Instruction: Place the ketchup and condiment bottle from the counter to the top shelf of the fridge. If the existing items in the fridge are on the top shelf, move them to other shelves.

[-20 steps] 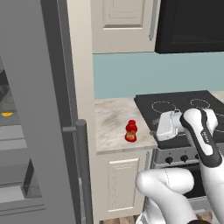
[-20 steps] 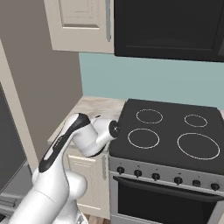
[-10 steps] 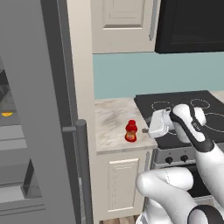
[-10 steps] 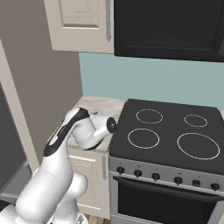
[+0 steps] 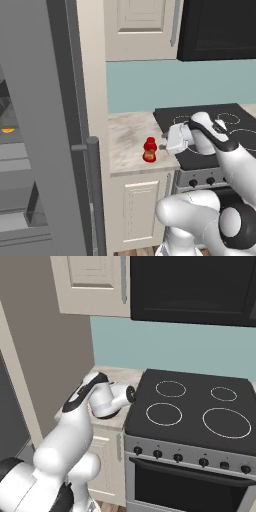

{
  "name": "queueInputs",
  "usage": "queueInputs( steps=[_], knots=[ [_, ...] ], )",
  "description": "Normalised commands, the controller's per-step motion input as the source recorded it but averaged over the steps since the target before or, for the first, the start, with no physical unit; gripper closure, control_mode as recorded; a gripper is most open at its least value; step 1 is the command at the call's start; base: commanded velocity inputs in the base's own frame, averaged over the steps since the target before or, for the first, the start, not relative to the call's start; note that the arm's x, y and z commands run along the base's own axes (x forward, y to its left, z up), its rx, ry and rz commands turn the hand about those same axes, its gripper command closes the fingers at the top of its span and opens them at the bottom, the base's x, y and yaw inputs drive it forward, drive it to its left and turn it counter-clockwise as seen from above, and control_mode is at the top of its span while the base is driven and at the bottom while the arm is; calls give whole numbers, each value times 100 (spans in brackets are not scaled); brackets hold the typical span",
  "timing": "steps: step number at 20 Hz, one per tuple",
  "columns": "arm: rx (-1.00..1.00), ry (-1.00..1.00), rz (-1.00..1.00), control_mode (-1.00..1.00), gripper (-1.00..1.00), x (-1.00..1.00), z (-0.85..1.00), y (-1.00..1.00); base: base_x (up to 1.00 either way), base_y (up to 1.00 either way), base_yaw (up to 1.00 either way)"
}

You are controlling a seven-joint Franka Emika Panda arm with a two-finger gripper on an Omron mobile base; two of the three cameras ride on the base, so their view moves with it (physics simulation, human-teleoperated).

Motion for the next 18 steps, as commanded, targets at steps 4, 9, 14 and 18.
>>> queueInputs(
  steps=[4, 9, 14, 18],
  knots=[
    [0, 1, 5, -100, -100, 8, -31, 0, 0, 0, 0],
    [0, 0, 6, -100, -100, 3, -27, 0, 0, 0, 0],
    [0, 0, 4, -100, -100, 18, -20, 0, 0, 0, 0],
    [0, 0, 1, -100, -100, 34, -8, 0, 0, 0, 0]
  ],
)
